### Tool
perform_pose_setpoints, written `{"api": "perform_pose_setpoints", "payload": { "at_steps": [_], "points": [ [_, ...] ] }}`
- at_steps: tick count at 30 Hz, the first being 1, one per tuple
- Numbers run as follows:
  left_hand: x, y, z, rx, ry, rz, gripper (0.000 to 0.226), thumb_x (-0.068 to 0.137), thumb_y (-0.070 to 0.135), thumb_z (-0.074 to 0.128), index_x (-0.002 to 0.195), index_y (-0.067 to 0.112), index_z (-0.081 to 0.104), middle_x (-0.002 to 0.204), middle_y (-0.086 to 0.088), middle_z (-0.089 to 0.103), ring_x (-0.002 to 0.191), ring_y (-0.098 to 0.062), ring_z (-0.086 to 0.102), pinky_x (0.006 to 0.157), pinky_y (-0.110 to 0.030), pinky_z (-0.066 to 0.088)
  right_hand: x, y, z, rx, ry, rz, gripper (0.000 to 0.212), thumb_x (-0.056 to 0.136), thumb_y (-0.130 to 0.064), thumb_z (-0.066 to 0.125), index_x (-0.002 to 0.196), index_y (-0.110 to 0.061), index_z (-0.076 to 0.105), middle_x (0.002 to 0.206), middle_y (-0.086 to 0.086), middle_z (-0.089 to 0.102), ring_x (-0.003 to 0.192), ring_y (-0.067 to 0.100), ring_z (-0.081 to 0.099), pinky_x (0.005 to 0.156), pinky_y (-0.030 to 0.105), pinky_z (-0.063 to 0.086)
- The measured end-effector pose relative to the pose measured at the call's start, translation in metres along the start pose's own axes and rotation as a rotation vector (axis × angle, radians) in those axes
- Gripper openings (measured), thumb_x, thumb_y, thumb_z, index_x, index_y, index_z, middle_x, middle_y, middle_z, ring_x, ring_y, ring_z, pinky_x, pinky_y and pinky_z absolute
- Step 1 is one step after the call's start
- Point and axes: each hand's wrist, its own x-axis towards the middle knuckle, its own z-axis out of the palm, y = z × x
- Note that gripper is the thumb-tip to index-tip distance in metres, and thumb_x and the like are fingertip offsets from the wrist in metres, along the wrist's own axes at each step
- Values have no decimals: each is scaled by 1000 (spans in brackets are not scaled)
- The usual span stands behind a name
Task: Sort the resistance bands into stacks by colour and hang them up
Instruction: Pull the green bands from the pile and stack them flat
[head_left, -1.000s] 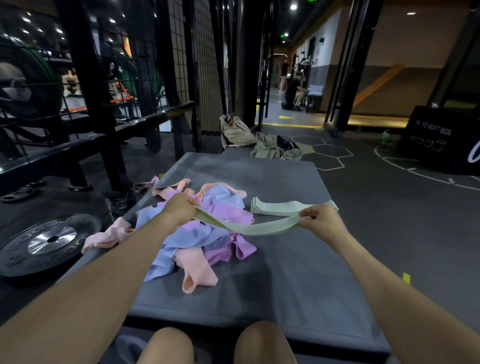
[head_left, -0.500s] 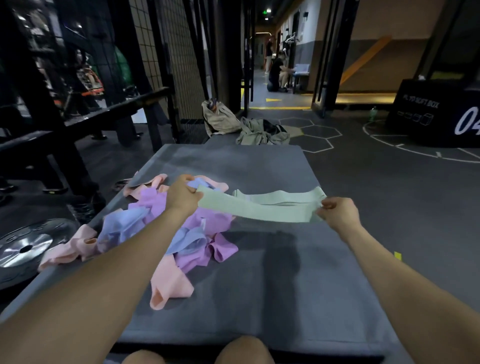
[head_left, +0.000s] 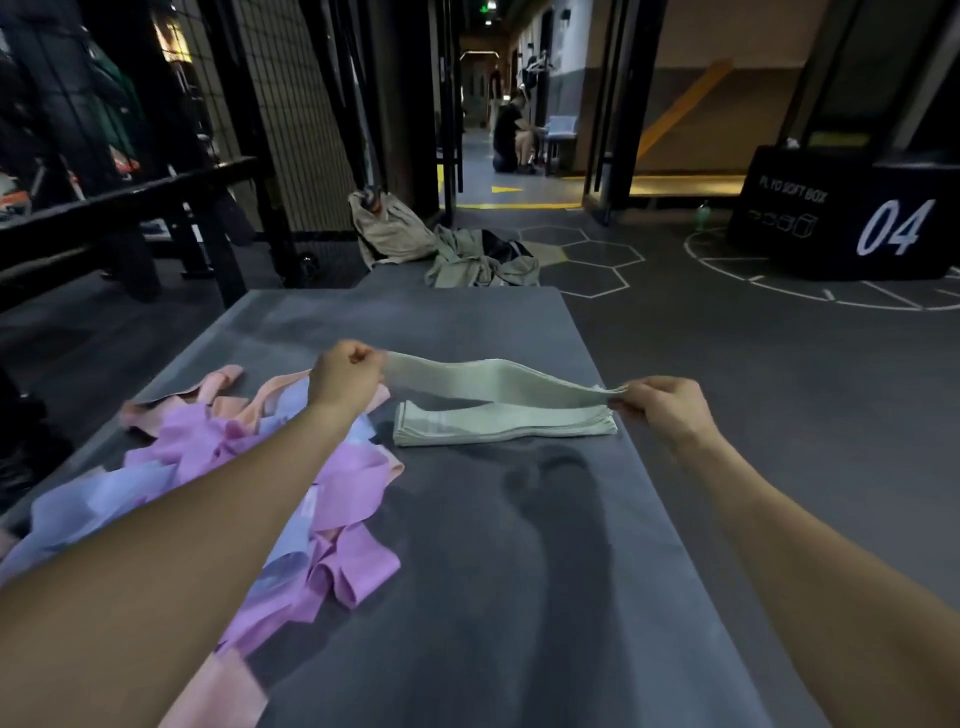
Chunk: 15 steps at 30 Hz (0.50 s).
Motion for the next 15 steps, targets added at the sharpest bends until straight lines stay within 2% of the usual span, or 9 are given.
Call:
{"api": "perform_pose_setpoints", "payload": {
  "at_steps": [2,4,6,8,9,11,15],
  "points": [
    [5,2,5,-25,6,-14,33,80,41,54,70,10,60,97,-24,67,96,-38,62,90,-46,48,11,2,4,61,11,4,19,83,-9,60,66,-3,66,50,0,64,59,14,62,52,15,49],
    [13,-5,13,7,46,18,28,86,30,63,64,12,57,85,-20,66,92,-39,63,86,-44,49,21,6,5,-154,13,-56,21,82,-20,69,65,-8,64,52,-3,62,60,12,61,55,19,46],
    [19,-14,22,28,52,37,27,80,11,71,61,19,52,74,-12,62,87,-36,64,82,-43,51,31,10,7,-377,16,-136,9,79,-13,72,75,-10,64,65,0,61,70,15,58,63,22,39],
    [24,-18,32,41,53,56,22,76,1,72,71,14,55,79,-7,60,82,-27,60,81,-36,49,40,13,10,-437,35,-177,11,79,-4,68,88,-8,64,78,4,58,76,17,53,67,20,35],
    [27,-21,37,42,58,68,19,75,0,73,82,9,58,86,-7,58,83,-22,57,80,-32,46,46,15,13,-440,58,-180,13,79,-2,66,91,-6,64,81,4,58,77,18,52,68,20,34],
    [33,-25,47,63,80,41,31,75,1,73,101,4,56,92,-7,56,87,-19,54,77,-28,41,56,19,17,-467,84,-188,16,79,0,65,94,-5,64,82,4,58,78,18,51,66,18,33],
    [38,-34,60,147,73,-33,30,75,7,75,91,13,51,99,-14,65,99,-29,60,81,-28,42,72,31,27,-517,50,-202,17,79,1,64,95,-4,65,84,5,58,78,19,52,63,18,33]
  ]
}}
